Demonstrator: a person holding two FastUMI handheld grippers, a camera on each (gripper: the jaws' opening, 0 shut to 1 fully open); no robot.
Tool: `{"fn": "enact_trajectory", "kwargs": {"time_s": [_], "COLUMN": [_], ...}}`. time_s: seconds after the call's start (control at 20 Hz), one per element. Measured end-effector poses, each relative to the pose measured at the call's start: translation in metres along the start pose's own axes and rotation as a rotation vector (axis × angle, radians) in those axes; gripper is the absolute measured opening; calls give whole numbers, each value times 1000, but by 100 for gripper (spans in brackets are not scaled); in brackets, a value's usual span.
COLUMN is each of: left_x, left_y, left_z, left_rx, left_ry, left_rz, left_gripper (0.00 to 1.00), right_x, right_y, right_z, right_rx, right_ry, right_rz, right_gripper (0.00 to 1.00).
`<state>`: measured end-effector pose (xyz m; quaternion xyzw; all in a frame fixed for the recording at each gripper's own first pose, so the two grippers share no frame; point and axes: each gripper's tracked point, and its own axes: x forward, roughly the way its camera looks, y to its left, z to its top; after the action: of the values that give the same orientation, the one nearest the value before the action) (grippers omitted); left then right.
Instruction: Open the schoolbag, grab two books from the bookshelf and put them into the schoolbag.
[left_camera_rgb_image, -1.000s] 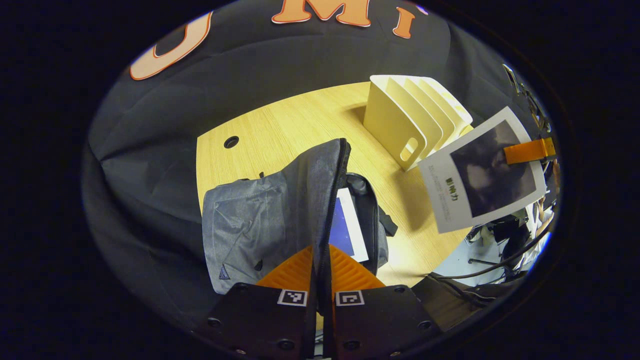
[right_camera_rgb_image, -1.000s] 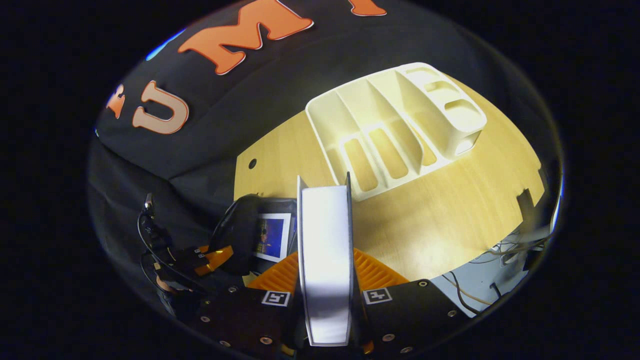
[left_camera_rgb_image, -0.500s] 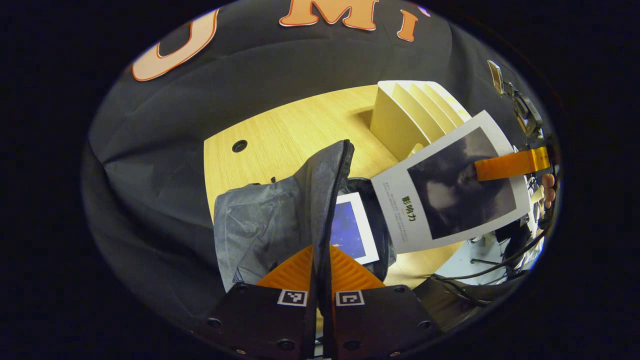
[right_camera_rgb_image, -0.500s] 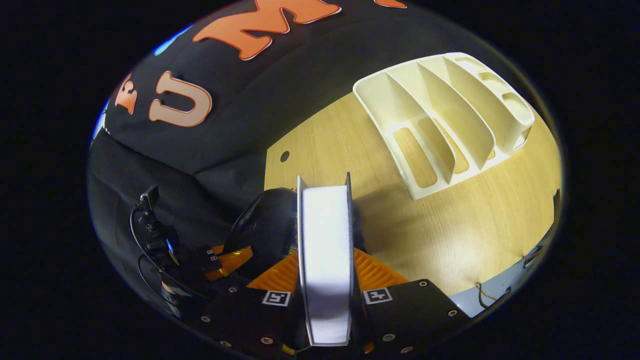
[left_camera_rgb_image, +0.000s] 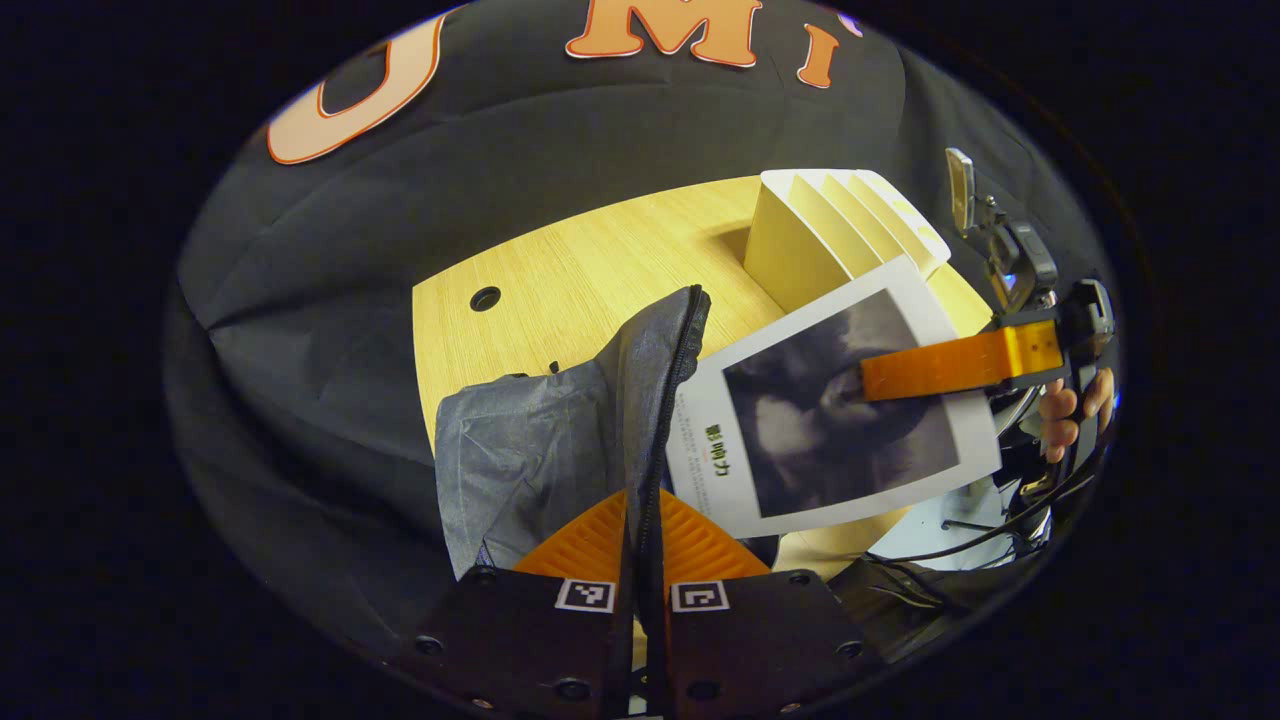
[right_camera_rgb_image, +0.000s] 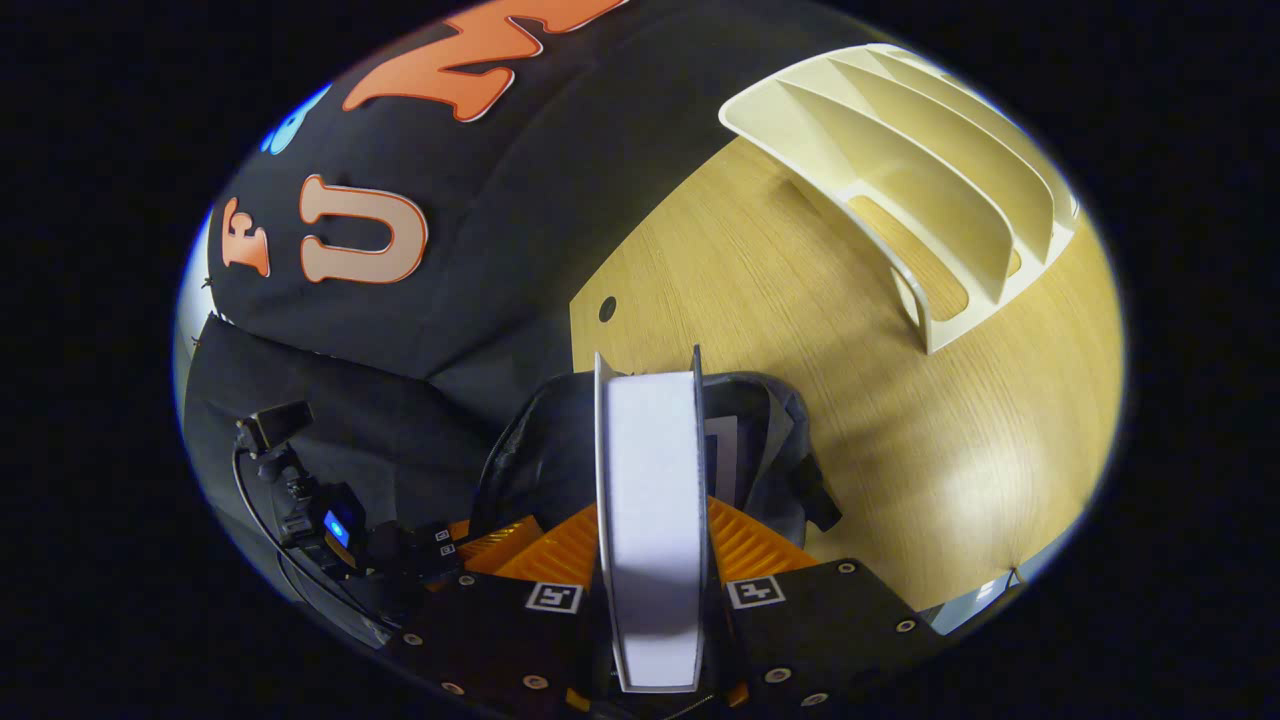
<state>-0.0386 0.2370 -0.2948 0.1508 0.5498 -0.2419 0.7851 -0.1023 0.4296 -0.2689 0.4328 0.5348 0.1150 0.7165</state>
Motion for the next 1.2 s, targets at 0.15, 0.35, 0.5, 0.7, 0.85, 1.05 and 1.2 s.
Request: {"fn": "enact_trajectory", "kwargs": {"time_s": [0.15,0.35,0.5,0.7,0.85,1.05,1.2], "left_x": [0,1,0,-1,1,1,2], "left_y": [-4,-15,-19,-27,-27,-31,-30], "left_z": [3,7,6,11,10,9,10], "left_rx": [-10,-16,-1,28,47,33,22], "left_ry": [-11,-26,-36,-45,-45,-44,-60], "left_rz": [-15,-38,-41,-62,-58,-62,-52], "left_gripper": [7,7,7,6,6,6,6], "right_x": [27,54,67,88,108,122,132], "right_y": [7,9,5,12,17,23,26], "right_z": [-5,-12,-15,-26,-30,-29,-29], "right_rx": [47,153,153,154,165,156,143], "right_ry": [-16,-36,-55,-39,-21,-9,9], "right_rz": [72,145,154,176,199,204,186], "right_gripper": [37,38,38,38,38,38,30]}}
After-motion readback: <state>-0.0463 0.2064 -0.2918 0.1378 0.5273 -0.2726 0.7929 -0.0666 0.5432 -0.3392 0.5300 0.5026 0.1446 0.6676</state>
